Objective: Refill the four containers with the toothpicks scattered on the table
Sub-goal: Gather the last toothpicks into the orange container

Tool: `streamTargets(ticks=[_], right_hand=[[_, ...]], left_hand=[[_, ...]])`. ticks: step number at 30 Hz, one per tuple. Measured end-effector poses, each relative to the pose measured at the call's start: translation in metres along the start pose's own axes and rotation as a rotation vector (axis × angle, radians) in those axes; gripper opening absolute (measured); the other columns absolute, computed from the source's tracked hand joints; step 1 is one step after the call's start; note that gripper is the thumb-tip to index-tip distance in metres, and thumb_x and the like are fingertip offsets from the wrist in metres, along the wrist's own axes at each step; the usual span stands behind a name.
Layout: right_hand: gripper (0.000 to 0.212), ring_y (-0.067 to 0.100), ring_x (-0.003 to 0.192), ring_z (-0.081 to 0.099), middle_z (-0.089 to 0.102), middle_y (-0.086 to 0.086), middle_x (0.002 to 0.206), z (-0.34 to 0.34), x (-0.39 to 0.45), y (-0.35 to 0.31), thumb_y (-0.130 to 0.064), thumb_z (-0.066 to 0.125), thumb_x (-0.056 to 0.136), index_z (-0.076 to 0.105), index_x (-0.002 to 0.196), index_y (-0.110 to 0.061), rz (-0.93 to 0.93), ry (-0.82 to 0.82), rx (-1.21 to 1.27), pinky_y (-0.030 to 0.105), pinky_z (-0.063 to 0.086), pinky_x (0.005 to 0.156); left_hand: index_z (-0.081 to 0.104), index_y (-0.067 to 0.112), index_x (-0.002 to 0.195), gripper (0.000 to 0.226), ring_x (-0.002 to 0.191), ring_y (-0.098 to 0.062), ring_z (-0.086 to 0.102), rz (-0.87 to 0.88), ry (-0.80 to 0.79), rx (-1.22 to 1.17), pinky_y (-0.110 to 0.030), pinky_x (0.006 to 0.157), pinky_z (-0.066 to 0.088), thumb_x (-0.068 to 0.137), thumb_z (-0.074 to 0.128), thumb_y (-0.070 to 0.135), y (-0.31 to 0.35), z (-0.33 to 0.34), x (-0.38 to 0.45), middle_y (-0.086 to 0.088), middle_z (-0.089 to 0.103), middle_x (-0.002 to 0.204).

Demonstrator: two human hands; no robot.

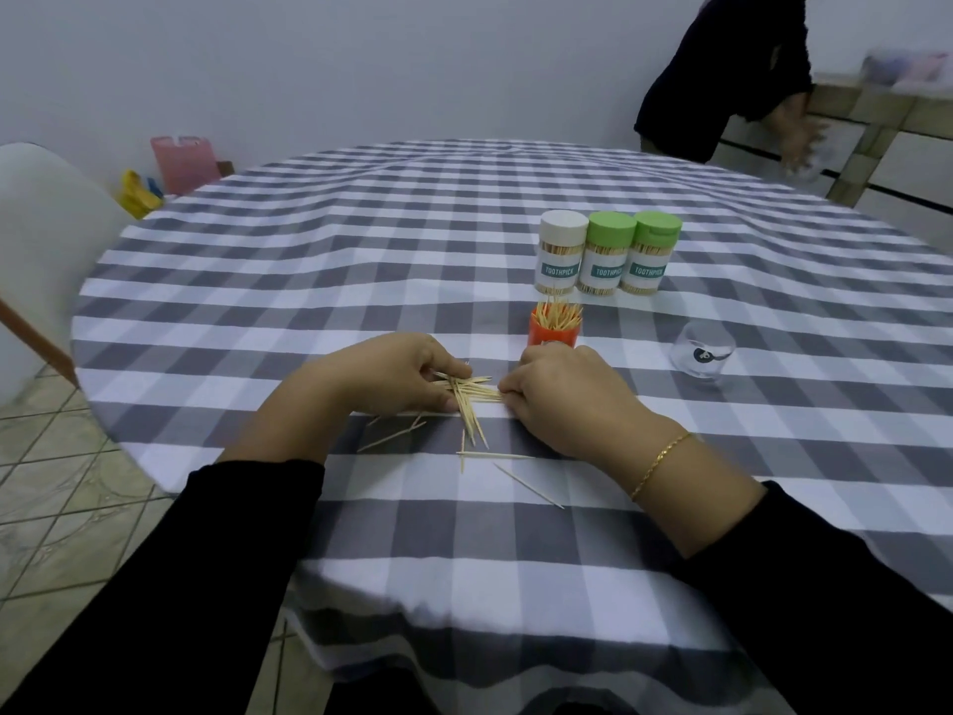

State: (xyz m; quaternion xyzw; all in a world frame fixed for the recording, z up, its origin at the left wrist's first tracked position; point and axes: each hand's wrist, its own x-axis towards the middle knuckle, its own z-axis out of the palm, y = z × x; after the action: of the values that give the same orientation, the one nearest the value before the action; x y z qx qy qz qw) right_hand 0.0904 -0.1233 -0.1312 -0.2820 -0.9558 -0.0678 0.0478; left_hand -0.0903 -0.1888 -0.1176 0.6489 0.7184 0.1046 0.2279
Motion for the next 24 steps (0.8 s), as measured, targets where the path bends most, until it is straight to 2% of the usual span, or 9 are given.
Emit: streamTargets(ticks=[4,8,11,15,18,21,24], right_hand=[[0.03,0.023,0.1,0.051,0.055,0.003,0.109,0.001,0.0,-0.001,-0.026,0.042,0.1,0.059,0.125,-0.025,0.007,-0.009,-0.017,0.032,0.038,0.074],[0.025,0.023,0.1,0.053,0.059,0.003,0.106,0.002,0.0,-0.003,-0.023,0.045,0.098,0.064,0.114,-0.019,0.048,0.039,-0.083,0.031,0.034,0.071],[0.023,0.025,0.1,0.054,0.06,0.005,0.106,0.001,-0.003,-0.004,-0.02,0.044,0.097,0.063,0.109,-0.015,0.098,0.051,-0.112,0.032,0.032,0.072],[0.022,0.026,0.098,0.054,0.059,0.01,0.109,-0.003,-0.006,-0.004,-0.018,0.046,0.096,0.061,0.111,-0.01,0.164,0.031,-0.112,0.033,0.036,0.074],[0.023,0.027,0.1,0.054,0.059,0.011,0.112,-0.005,-0.006,-0.002,-0.018,0.046,0.096,0.06,0.113,-0.01,0.186,0.0,-0.105,0.034,0.039,0.077],[0.024,0.028,0.101,0.054,0.059,0.01,0.113,-0.003,-0.006,0.002,-0.017,0.046,0.096,0.06,0.113,-0.011,0.189,-0.001,-0.106,0.034,0.04,0.077],[0.022,0.025,0.094,0.055,0.061,0.009,0.108,-0.002,-0.005,0.007,-0.018,0.046,0.096,0.061,0.112,-0.013,0.202,-0.02,-0.092,0.033,0.04,0.074]], left_hand=[[0.06,0.029,0.13,0.041,0.09,-0.004,0.052,-0.041,0.073,-0.057,-0.019,0.08,0.037,0.089,0.068,0.026,0.005,0.005,0.004,0.013,0.06,0.116],[0.055,0.024,0.135,0.053,0.099,-0.009,0.057,-0.095,0.106,-0.101,-0.022,0.088,0.041,0.086,0.072,0.029,0.006,0.003,0.0,0.009,0.064,0.119],[0.058,0.021,0.131,0.05,0.091,-0.013,0.056,-0.148,0.082,-0.015,-0.027,0.083,0.044,0.085,0.072,0.032,0.004,-0.003,-0.004,0.005,0.064,0.108],[0.064,0.014,0.125,0.045,0.105,-0.022,0.059,-0.226,0.067,0.143,-0.035,0.092,0.049,0.086,0.07,0.035,0.006,-0.008,-0.005,-0.006,0.066,0.12],[0.073,0.013,0.112,0.031,0.096,-0.023,0.062,-0.246,0.069,0.27,-0.035,0.085,0.052,0.089,0.065,0.032,0.009,-0.007,-0.002,-0.008,0.07,0.106],[0.076,0.013,0.099,0.023,0.083,-0.023,0.063,-0.257,0.103,0.335,-0.032,0.07,0.051,0.088,0.063,0.028,0.01,-0.003,0.005,-0.007,0.07,0.09],[0.074,0.012,0.098,0.021,0.076,-0.02,0.06,-0.267,0.153,0.386,-0.028,0.063,0.047,0.089,0.061,0.025,0.012,0.001,0.01,-0.004,0.067,0.083]])
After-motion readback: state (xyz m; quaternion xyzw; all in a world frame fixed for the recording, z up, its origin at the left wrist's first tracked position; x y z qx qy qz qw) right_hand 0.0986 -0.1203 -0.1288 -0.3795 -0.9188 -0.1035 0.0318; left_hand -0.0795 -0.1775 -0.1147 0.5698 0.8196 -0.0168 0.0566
